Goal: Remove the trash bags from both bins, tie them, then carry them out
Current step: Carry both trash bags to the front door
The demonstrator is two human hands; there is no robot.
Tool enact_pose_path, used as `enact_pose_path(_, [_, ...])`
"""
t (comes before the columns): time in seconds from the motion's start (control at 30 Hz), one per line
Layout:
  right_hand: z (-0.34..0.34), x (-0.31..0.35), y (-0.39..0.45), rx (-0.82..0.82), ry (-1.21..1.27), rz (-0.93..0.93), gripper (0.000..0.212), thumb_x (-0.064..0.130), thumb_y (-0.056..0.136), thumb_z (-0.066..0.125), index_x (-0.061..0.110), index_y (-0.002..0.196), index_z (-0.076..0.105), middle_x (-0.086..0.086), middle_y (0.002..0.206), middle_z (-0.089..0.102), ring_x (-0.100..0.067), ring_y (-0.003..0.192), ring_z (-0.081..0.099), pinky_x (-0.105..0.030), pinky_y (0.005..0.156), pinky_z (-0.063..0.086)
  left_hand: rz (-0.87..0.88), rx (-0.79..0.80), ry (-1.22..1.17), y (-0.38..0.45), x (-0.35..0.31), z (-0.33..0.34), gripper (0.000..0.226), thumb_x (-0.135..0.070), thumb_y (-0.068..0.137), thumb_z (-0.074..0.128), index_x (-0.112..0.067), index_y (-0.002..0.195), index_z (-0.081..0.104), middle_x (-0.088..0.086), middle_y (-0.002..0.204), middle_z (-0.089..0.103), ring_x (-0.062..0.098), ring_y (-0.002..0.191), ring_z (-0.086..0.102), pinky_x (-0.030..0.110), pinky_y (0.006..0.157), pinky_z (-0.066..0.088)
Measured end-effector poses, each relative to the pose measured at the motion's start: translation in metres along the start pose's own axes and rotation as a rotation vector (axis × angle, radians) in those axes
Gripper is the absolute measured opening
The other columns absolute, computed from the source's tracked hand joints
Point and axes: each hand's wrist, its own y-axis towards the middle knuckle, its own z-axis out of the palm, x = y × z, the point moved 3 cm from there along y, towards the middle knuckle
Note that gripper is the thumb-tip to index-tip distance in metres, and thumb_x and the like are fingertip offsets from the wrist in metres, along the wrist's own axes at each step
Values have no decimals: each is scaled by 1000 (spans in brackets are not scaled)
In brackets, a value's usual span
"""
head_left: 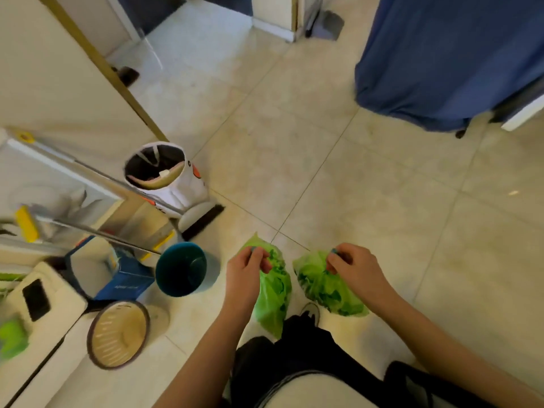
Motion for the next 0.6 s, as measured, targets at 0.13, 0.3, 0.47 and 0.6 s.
enact_pose_path(0.13, [-67,-20,19,-157,99,53,20,19,87,57,7,72,64,-7,72,69,-30,73,64,-45,74,52,56,114,29,20,-39,68,27,-12,94,49,-5,73,66,1,57,59,11,58,55,30,71,47])
enact_pose_path(0.3, [-152,-58,39,-384,245,156,19,14,87,58,8,70,65,-6,70,70,-22,67,65,-45,75,54,120,309,76,46,-87,168,29,-11,94,49,-5,71,66,1,57,58,15,62,56,35,78,49])
enact_pose_path(0.47, [-229,-86,56,-572,301,239,21,12,86,57,10,67,67,1,67,70,-10,60,63,-38,71,51,188,501,150,70,-131,267,28,-12,95,49,-5,73,66,1,58,59,13,62,55,35,79,50])
enact_pose_path(0.6, [-299,-107,69,-756,348,319,23,12,86,57,11,65,68,-1,63,67,-18,62,62,-35,63,47,215,657,240,88,-173,358,29,-13,96,48,-2,77,66,3,62,59,14,65,56,33,81,50])
